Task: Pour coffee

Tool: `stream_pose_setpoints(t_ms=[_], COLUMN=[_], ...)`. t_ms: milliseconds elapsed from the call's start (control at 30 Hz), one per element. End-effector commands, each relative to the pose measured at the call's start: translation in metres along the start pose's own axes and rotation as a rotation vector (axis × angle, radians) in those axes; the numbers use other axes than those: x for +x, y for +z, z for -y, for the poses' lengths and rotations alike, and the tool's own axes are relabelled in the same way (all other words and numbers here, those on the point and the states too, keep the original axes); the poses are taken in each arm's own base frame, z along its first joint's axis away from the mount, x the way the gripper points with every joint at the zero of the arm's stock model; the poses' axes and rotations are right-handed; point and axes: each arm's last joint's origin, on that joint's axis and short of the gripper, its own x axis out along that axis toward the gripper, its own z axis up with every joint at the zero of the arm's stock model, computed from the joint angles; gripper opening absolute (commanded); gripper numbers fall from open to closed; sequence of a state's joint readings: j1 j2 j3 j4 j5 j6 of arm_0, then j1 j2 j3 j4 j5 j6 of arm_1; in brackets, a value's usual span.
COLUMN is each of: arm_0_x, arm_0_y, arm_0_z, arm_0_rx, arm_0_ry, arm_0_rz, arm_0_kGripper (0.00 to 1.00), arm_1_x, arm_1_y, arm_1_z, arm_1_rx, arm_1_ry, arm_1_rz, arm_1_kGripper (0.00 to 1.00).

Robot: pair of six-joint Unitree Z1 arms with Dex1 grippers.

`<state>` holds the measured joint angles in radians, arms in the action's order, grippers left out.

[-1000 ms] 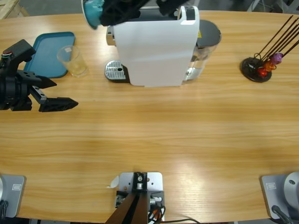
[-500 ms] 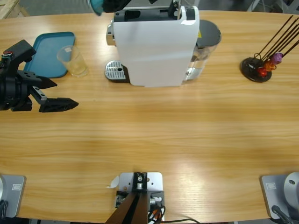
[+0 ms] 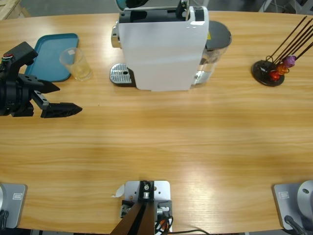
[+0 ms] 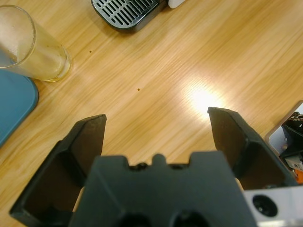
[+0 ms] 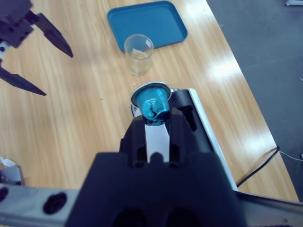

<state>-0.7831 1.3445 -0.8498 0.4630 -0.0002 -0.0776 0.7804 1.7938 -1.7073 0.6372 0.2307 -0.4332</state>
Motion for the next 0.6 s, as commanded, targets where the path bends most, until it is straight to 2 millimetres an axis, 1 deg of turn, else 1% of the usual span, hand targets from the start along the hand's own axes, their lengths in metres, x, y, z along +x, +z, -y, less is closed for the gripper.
stream_pose_setpoints(t_ms=[33, 233, 333, 400, 600], arm_0_x=[0.015, 0.014, 0.014, 0.014, 0.014], arm_0_y=[-0.005, -0.005, -0.006, -0.006, -0.006], arm_0_z=[0.002, 0.002, 0.002, 0.002, 0.002], arm_0_rx=[-0.006, -0.006, -0.007, -0.007, -0.007], arm_0_ry=[-0.014, -0.014, -0.016, -0.016, -0.016], arm_0_rz=[-0.056, -0.055, -0.055, -0.054, -0.053], arm_0_kGripper=[0.931, 0.931, 0.949, 0.995, 0.996], arm_1_x=[0.04, 0.047, 0.047, 0.047, 0.045], arm_1_y=[-0.012, -0.011, -0.012, -0.013, -0.015], arm_1_z=[0.012, 0.014, 0.016, 0.018, 0.023], arm_1_rx=[-0.002, -0.001, 0.002, 0.004, 0.009], arm_1_ry=[0.018, 0.022, 0.015, 0.005, -0.032], arm_1_rz=[-0.057, -0.061, -0.064, -0.068, -0.08], arm_1_kGripper=[0.0, 0.0, 0.0, 0.0, 0.0])
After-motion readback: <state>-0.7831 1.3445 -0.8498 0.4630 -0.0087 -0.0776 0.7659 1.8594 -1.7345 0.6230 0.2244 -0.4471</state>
